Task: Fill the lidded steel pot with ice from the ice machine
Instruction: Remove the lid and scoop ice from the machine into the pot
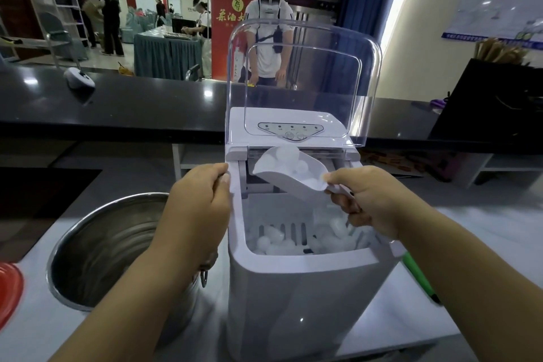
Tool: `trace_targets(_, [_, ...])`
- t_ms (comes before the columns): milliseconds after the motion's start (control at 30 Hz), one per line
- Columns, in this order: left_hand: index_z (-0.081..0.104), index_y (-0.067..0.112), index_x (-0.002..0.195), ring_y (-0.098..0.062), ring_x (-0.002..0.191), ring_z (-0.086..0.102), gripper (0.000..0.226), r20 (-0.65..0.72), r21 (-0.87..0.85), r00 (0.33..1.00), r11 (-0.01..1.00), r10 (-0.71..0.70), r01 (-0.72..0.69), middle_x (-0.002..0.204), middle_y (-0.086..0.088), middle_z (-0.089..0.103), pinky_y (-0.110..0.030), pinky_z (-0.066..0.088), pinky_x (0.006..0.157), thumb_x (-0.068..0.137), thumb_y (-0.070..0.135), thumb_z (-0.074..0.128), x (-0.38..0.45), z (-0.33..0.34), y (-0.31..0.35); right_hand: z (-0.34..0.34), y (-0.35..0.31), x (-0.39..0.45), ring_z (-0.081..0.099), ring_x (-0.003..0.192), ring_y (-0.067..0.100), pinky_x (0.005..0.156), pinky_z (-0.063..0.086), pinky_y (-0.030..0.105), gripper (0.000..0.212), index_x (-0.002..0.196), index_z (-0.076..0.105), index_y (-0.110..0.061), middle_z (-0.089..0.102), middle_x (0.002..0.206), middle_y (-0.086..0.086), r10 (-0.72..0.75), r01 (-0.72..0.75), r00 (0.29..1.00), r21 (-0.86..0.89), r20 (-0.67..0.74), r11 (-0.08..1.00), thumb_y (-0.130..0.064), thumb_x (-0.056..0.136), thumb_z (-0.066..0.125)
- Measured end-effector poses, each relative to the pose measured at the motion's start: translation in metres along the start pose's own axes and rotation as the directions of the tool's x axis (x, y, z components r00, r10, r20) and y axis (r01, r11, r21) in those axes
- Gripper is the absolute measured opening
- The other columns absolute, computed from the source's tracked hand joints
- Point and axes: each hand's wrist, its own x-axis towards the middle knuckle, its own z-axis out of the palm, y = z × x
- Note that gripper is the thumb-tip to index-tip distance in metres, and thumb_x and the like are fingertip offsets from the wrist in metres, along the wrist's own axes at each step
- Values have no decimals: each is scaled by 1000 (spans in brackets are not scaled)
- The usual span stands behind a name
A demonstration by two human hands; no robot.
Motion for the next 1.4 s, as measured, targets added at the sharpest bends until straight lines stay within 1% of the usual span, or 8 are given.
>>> trace_targets(233, [65,26,103,7,77,57,16,9,-15,1000,1000,25,-25,80,27,57,-7,40,64,92,21,53,-6,-20,-12,31,-19,-2,27,47,10,41,24,21,25,81,66,-5,42,53,0,-77,78,995,-12,69,997,-25,91,55])
trace_targets(500, [66,17,106,-4,82,58,19,-104,113,993,992,-48,60,91,9,64,-8,37,69,87,18,62,-16,-63,-61,79,-43,5,39,58,17,54,36,28,32,82,66,0,50,67,9,-198,208,978,-277,64,938,-29,91,57])
trace_targets(667, [66,10,108,-23,95,59,25,-147,268,986,956,-81,118,101,-5,66,-28,39,82,83,12,66,-19,-83,-101,100,-51,11,47,56,16,56,42,30,32,78,70,-3,60,63,4,-298,312,950,-360,97,879,-31,89,60])
trace_targets(833, [65,2,111,-36,102,58,38,-111,383,981,904,-158,189,107,-15,66,-44,41,92,81,25,56,-15,-92,-128,118,-53,14,60,59,19,64,54,35,32,70,67,-11,65,64,4,-401,411,904,-565,150,715,-34,90,57])
trace_targets(967, [50,6,133,-31,124,45,43,-50,336,946,887,-319,317,134,-13,52,-36,33,102,93,22,52,-13,-94,-138,131,-55,12,59,66,19,66,53,34,26,77,64,-14,64,73,7,-433,427,883,-699,183,574,-35,91,55])
trace_targets(1133, [67,17,102,-25,95,57,21,12,298,951,909,-308,290,99,-5,65,-28,38,71,93,17,48,-9,-94,-144,141,-58,8,57,70,14,59,44,22,21,76,59,-22,62,77,2,-452,440,863,-772,224,458,-35,91,53])
trace_targets(1233, [67,16,93,-16,79,50,20,2,301,965,920,-263,250,88,-3,63,-26,32,58,92,16,47,-8,-96,-145,147,-57,6,56,68,11,57,43,20,21,74,56,-25,61,75,-1,-448,445,860,-788,244,426,-37,91,53])
trace_targets(1400, [68,16,92,-13,75,51,17,-3,269,976,940,-216,208,81,3,61,-11,29,56,91,18,51,-7,-96,-148,148,-54,4,55,67,11,63,48,28,25,73,55,-24,59,70,-3,-469,436,861,-760,196,482,-41,92,53])
